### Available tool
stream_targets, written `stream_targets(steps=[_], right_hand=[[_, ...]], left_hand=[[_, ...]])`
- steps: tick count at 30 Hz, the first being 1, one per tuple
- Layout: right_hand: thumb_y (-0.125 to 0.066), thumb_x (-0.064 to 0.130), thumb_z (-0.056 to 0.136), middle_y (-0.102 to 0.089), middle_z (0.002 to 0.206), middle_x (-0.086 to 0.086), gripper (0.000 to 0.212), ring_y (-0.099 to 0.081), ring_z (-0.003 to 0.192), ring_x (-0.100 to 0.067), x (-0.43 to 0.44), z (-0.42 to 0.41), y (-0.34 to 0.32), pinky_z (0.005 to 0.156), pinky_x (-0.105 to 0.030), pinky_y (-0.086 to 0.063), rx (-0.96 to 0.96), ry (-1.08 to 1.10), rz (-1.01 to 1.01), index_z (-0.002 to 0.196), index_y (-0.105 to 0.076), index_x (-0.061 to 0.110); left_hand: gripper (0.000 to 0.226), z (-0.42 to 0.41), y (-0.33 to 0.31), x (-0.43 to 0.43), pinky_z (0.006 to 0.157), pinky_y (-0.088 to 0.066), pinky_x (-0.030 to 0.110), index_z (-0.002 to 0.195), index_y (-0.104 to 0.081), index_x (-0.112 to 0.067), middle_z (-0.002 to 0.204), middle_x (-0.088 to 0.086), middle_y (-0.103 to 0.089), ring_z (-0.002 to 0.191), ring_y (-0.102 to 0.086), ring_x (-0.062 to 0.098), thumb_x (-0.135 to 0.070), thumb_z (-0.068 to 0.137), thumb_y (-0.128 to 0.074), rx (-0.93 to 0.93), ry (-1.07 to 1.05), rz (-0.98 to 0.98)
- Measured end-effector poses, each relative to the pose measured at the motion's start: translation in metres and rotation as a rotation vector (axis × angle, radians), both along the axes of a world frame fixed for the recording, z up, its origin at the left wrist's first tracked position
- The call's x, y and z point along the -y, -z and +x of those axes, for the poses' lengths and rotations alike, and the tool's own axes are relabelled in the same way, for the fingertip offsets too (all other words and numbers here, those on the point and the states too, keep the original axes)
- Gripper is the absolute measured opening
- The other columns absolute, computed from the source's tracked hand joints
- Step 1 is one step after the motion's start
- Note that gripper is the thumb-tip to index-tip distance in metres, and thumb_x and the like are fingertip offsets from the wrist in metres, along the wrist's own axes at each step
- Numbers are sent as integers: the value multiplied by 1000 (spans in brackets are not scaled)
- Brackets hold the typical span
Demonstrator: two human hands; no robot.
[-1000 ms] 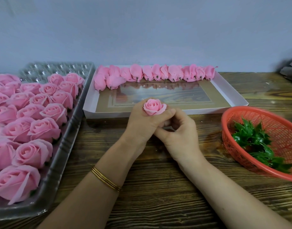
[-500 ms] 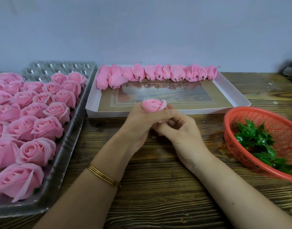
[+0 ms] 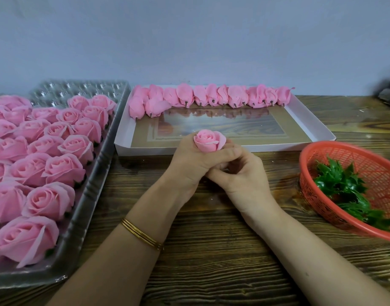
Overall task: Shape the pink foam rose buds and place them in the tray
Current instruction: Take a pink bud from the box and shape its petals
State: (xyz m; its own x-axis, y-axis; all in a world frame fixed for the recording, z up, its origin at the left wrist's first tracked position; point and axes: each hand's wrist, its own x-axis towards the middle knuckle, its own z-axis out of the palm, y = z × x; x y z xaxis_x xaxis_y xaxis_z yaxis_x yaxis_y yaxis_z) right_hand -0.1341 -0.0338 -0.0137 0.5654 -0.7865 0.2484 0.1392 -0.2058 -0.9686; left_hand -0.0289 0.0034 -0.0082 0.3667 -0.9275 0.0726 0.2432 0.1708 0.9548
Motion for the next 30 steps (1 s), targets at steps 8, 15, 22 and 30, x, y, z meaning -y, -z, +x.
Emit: stream_targets(steps=[8, 15, 22, 30], right_hand=[[-68, -7, 81, -57, 69, -10, 20, -56, 72, -17, 1, -3, -1, 75, -25, -49, 15, -118, 167, 89, -71, 11], [-69, -9, 78, -64, 65, 6, 22, -59, 67, -6, 2, -4, -1, 70, -18, -50, 39, -137, 243, 97, -69, 2], [-74, -9, 76, -68, 87, -20, 35, -59, 80, -20, 0, -2, 0, 78, -27, -51, 24, -25, 168, 107, -68, 7], [-70, -3, 81, -57, 75, -10, 24, -52, 70, -11, 4, -4, 1, 74, -21, -47, 25, -86, 244, 105, -71, 2]], left_hand=[[21, 11, -1, -2, 69, -54, 30, 90, -72, -4, 75, 6, -67, 72, -65, 16, -9, 70, -76, -27, 108, 28], [29, 6, 4, 2, 64, -55, 29, 90, -70, 5, 81, 16, -65, 73, -65, 22, -19, 75, -76, -17, 21, 41], [12, 6, 6, 3, 71, -58, 30, 82, -76, -10, 81, 12, -69, 76, -67, 21, -14, 71, -78, -27, 29, 19], [30, 12, 1, -2, 84, -49, 45, 98, -69, 1, 86, 19, -64, 81, -63, 28, -15, 74, -76, -7, 77, 44]])
